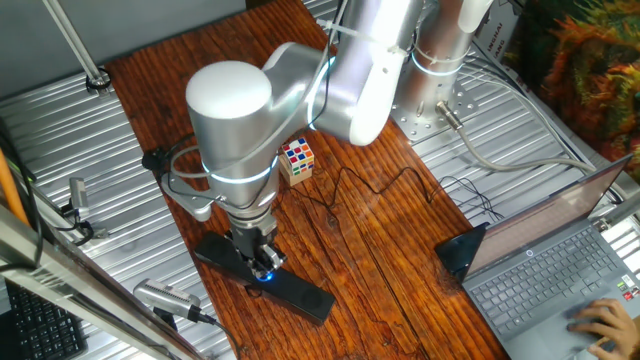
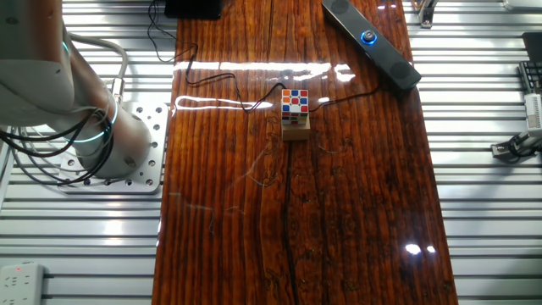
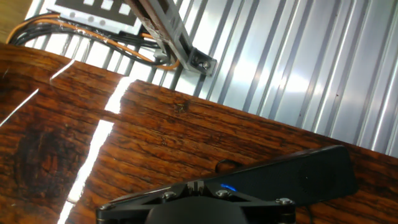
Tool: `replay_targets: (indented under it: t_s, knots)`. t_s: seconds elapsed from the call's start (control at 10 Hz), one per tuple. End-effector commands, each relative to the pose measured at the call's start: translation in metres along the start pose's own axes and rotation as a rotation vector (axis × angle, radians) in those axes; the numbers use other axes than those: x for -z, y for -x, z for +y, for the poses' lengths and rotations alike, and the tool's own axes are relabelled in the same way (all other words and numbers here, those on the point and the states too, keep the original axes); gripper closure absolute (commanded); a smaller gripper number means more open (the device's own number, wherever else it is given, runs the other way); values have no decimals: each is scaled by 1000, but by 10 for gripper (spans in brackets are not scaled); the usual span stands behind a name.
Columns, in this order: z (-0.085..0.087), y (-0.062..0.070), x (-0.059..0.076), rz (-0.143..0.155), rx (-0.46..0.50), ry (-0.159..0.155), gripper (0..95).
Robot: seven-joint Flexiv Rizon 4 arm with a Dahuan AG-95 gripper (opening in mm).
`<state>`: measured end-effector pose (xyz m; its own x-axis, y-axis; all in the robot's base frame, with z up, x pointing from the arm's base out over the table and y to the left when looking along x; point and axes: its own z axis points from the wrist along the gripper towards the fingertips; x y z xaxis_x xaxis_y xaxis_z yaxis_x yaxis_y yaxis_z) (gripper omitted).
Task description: Turn the knob to increase the volume of the speaker
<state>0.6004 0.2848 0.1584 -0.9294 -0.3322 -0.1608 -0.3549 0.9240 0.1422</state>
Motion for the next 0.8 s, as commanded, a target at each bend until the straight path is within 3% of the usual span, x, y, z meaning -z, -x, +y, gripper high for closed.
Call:
replay_targets:
  t_s: [0.1, 0.8]
  knots:
    - [-2, 0, -4, -2, 1, 3, 950]
    - [-21, -12, -29, -1, 26, -4, 950]
